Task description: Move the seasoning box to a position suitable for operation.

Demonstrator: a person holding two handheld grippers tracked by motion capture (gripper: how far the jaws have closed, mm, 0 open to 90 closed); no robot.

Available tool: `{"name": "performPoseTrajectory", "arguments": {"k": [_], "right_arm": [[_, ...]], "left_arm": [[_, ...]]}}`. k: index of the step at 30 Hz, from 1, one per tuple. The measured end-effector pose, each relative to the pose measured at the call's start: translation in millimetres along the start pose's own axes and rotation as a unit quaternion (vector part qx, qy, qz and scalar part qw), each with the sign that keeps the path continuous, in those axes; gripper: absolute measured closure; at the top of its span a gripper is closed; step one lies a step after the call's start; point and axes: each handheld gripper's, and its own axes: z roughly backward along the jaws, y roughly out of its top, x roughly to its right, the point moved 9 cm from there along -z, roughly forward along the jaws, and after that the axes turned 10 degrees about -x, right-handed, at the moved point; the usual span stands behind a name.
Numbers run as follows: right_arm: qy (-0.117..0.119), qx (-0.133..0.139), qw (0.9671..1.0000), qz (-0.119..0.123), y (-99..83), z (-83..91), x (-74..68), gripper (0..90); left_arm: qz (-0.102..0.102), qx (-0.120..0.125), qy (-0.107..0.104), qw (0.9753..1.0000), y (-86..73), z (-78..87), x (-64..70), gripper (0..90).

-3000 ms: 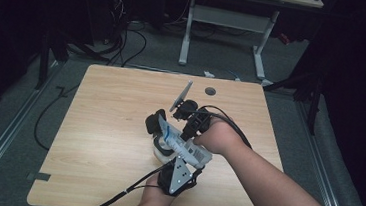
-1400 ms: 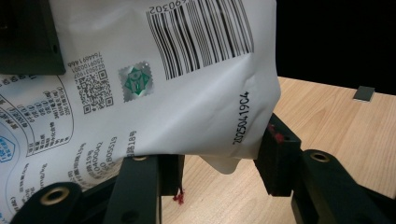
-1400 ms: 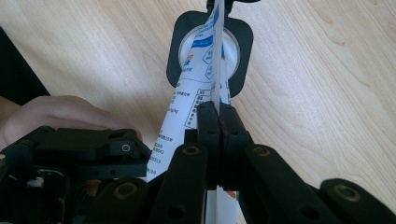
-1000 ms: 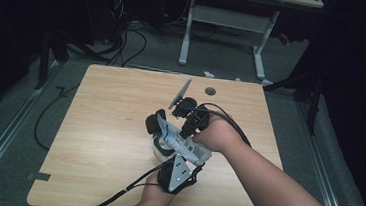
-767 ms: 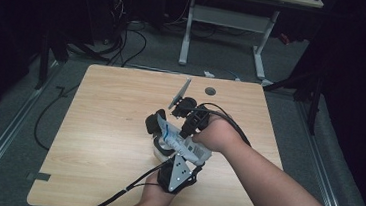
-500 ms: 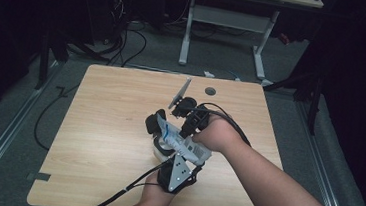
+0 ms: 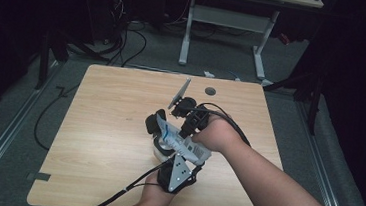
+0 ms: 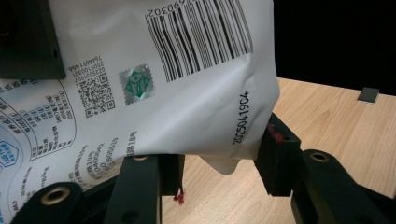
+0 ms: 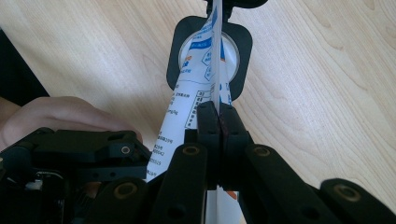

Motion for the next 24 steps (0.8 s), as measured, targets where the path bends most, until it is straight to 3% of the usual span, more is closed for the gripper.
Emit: {"name": "performPoseTrajectory", "arguments": {"k": [24], "right_arm": [[-0.001, -0.002, 1.0000, 0.004, 1.0, -2.6, 0.3, 89.4]], "left_arm": [[0.002, 0.001, 0.000, 1.0000, -2.6, -0.3, 0.4, 58.1]]}}
